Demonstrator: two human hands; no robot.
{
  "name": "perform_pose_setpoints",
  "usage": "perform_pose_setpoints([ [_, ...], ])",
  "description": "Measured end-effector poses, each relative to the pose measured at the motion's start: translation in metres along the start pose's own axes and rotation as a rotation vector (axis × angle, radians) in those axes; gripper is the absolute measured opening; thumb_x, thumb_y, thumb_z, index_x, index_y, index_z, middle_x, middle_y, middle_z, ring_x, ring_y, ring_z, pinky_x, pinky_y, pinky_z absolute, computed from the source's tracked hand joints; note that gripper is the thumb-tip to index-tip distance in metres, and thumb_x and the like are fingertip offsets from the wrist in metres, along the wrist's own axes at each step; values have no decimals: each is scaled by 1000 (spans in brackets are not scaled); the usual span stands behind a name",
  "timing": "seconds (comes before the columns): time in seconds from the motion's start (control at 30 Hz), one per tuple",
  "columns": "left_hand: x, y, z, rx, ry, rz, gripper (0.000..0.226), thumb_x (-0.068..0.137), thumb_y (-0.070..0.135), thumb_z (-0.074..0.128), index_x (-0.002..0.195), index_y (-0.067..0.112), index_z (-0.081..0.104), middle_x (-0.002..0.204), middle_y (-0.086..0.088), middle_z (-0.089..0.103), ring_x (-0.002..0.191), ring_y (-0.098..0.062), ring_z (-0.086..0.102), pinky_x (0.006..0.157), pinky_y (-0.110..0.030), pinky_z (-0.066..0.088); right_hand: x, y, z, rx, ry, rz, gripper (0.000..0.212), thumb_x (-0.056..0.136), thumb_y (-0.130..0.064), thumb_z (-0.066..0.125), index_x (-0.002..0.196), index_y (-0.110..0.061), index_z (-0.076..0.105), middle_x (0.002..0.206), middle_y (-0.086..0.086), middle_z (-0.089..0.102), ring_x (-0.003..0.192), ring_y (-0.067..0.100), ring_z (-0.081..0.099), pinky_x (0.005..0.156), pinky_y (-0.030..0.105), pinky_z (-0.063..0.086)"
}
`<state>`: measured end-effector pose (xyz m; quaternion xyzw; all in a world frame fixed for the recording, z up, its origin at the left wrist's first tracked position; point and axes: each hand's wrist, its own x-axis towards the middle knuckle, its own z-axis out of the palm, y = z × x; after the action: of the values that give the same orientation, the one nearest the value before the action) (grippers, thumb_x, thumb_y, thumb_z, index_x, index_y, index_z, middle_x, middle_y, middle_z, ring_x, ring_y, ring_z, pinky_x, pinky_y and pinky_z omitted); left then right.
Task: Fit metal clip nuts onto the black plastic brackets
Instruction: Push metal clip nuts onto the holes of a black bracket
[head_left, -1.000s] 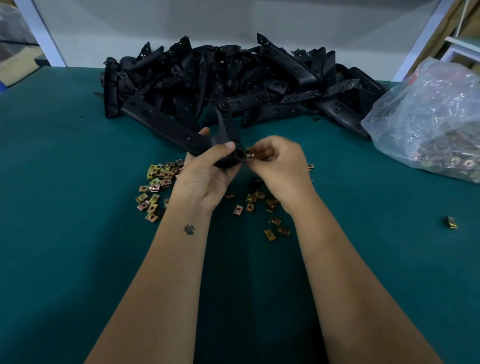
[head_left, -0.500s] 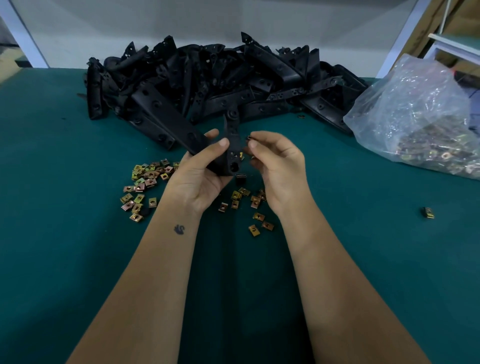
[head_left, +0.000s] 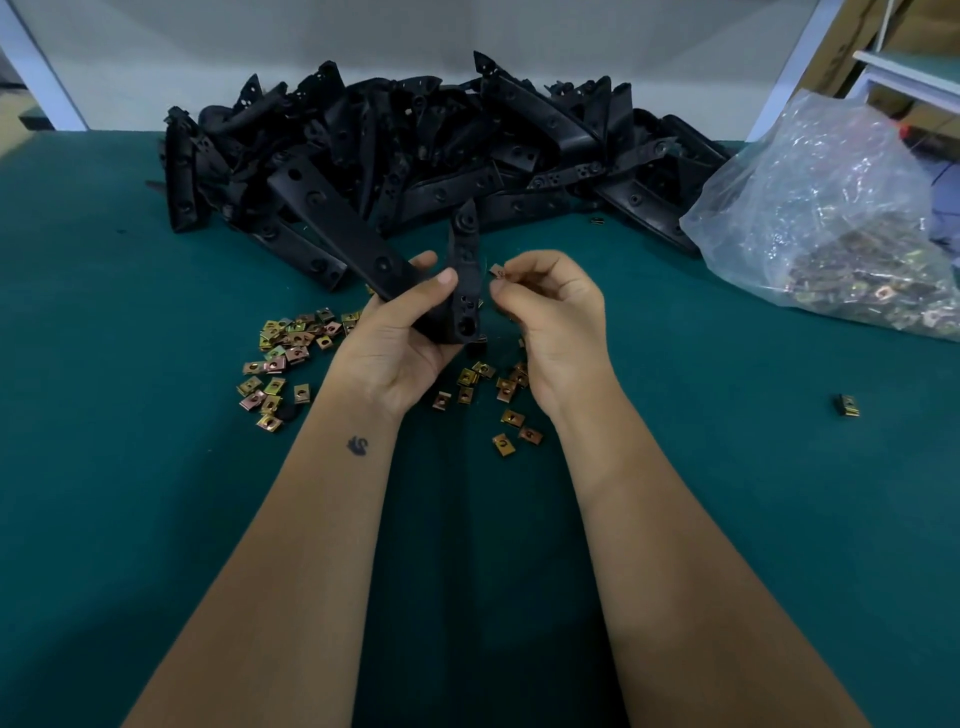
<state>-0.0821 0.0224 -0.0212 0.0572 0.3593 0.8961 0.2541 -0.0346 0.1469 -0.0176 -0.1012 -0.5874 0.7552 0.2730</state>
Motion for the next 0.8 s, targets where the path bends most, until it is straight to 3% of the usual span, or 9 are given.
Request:
perform_pose_setpoints([
  [0.17,1,0,-2,13,1,-4,20,86,4,65,101,16,60,92,-5,76,84,-17,74,67,-32,59,0,0,2,18,-12,39,28,80,14,62,78,-13,68,75,-3,67,78,12,62,78,25,51],
  [0.33,0,0,-2,62,4,-13,23,85,6,65,102,18,59,92,-2,77,85,-15,74,69,-34,60,-2,-2,2,67,-37,60,21,84,7,66,78,-12,67,75,0,65,76,13,61,69,23,50],
  [0.5,-1,0,-1,70,-4,-27,28,83,4,65,106,20,61,93,-1,76,85,-14,74,65,-33,59,-3,-3,5,155,-89,110,25,98,2,51,99,-13,71,95,4,71,89,15,66,88,29,54],
  [0.63,0,0,-1,65,-7,-22,32,79,6,67,107,22,62,92,0,77,84,-14,74,65,-32,59,-4,-5,6,178,-69,142,25,99,-1,50,99,-14,71,94,1,71,84,10,64,84,24,53],
  [0.8,1,0,-3,31,5,-12,32,76,8,69,105,22,64,97,-2,76,89,-15,74,72,-34,60,-8,-4,9,159,-145,168,21,92,5,58,104,-9,68,108,15,67,99,22,63,87,30,52],
])
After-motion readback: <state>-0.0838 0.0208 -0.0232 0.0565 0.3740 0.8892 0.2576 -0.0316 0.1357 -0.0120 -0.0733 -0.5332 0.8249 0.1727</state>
